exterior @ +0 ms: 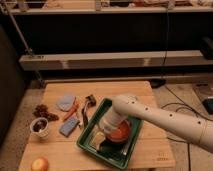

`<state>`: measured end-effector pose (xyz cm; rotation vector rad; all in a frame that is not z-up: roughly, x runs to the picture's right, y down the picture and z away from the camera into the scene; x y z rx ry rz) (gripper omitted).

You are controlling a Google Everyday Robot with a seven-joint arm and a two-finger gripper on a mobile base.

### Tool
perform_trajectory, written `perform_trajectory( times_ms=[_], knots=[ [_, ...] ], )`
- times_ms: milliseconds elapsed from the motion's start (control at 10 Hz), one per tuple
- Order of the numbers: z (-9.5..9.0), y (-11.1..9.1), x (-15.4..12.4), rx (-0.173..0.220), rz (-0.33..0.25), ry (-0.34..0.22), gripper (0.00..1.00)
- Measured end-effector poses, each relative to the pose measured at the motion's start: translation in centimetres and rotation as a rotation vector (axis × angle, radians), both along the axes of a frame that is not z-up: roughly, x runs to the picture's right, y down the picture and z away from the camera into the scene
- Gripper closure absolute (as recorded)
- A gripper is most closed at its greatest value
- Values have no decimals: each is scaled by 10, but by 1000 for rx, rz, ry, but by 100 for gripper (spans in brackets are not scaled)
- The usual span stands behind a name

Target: Place grapes in table surface

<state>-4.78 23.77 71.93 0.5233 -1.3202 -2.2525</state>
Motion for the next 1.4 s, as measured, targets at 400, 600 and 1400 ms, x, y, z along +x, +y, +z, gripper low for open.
perform_trajectory(
  times_ms=[400, 600, 1400],
  knots=[
    [0, 0, 0, 0, 0, 0, 58],
    [0, 0, 0, 0, 0, 0, 58],
    [-48, -111, -48, 210, -53, 7, 58]
  ],
)
